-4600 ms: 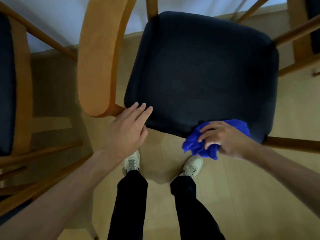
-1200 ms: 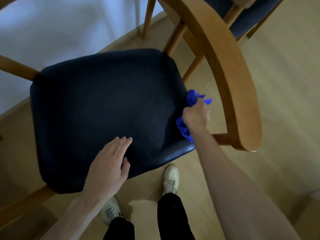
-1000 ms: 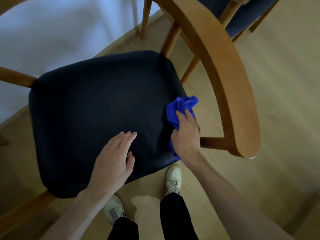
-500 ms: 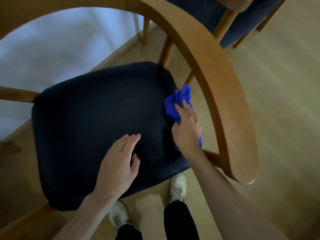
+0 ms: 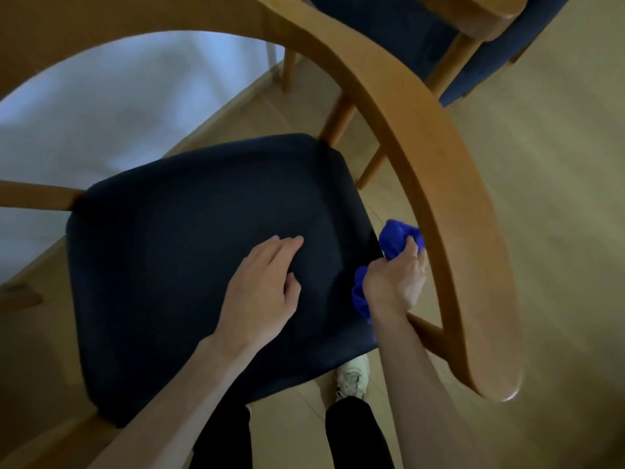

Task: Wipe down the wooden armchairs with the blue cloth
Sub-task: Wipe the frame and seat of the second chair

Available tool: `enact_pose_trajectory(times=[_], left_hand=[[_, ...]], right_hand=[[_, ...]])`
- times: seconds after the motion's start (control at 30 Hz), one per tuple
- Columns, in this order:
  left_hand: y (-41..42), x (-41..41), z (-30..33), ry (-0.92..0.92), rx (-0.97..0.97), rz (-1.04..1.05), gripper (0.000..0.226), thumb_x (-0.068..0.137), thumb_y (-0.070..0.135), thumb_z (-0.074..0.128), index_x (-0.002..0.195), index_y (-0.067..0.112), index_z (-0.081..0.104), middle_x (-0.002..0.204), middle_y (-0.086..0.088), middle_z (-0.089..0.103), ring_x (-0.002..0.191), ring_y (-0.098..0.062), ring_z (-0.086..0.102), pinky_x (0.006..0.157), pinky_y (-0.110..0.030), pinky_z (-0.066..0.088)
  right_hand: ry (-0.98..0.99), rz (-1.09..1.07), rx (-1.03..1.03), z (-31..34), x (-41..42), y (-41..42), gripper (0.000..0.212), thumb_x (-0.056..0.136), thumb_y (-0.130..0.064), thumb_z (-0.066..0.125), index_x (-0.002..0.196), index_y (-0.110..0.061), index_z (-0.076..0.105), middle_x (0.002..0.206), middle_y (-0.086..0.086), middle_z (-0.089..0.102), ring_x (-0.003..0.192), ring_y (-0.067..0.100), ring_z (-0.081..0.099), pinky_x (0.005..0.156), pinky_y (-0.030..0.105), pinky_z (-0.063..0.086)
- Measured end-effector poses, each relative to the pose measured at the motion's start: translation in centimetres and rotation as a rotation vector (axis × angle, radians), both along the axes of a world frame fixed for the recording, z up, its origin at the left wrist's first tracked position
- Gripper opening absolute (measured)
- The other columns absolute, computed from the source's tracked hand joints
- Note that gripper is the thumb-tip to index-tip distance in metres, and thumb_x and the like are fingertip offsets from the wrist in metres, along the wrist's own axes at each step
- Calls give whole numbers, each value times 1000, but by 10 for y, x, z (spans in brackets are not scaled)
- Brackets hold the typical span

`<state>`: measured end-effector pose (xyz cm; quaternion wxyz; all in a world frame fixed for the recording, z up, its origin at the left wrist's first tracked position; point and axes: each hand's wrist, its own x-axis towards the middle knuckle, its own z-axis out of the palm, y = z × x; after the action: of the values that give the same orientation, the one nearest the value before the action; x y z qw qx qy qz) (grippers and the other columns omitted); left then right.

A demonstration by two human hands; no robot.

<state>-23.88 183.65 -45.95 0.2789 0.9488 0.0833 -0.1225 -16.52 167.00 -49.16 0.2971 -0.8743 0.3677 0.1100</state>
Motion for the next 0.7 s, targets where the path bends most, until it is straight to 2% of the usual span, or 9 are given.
enact_pose_trajectory(times=[0.03,0.07,0.1,0.13,0.27,0.4,0.5,0.6,0.7], left_hand=[[8,3,0,-18,-12,-15,51,92,14,56,142,18,45,136,5,52,136,-10,38,107,-25,33],[17,5,0,-32,-20,-28,51,92,13,56,141,18,45,136,5,53,136,-11,38,108,-26,35],[27,4,1,-39,-28,-39,51,92,13,57,141,17,46,135,4,53,136,-12,39,108,-28,37],[37,3,3,-38,-36,-50,51,91,12,57,141,16,46,135,4,54,136,-13,39,108,-29,38],[81,-3,14,-16,-21,-119,51,93,15,55,143,19,44,139,6,51,138,-10,35,112,-27,34],[115,0,20,-9,-2,-95,52,91,15,59,141,20,47,137,5,53,136,-11,39,109,-23,29],[134,12,11,-8,0,-87,52,88,14,62,139,17,50,133,2,57,134,-15,43,107,-27,35],[148,29,5,-9,6,-31,53,87,12,63,138,15,50,132,-1,56,132,-18,44,106,-32,38],[161,44,0,8,16,16,53,87,12,62,139,15,50,133,-2,56,133,-19,44,105,-33,39]], right_hand=[[37,25,-25,-2,-2,3,42,87,-1,51,123,-22,49,94,-14,48,68,5,53,49,7,44],[83,63,-41,-2,-7,9,49,86,-2,51,132,-17,44,113,-5,51,92,15,59,72,21,55],[136,89,-56,-1,-13,14,56,86,-4,51,140,-14,38,133,6,44,115,28,53,90,38,53],[168,102,-71,-1,-19,19,61,87,-5,52,144,-12,34,145,13,35,126,36,45,98,48,47],[242,32,-92,7,-13,49,57,88,-7,57,141,-7,36,148,19,31,132,39,37,98,50,43],[134,23,-52,12,25,102,63,89,-4,56,146,-11,33,157,13,22,143,35,22,106,52,35],[44,226,-39,6,55,168,67,90,-2,51,151,-16,27,163,8,10,147,32,12,108,56,32],[-15,628,-36,-3,50,214,69,89,-5,54,151,-19,28,164,4,8,149,27,8,108,54,33],[-78,808,42,0,47,199,66,87,-1,55,149,-17,37,162,4,18,146,25,20,114,49,33]])
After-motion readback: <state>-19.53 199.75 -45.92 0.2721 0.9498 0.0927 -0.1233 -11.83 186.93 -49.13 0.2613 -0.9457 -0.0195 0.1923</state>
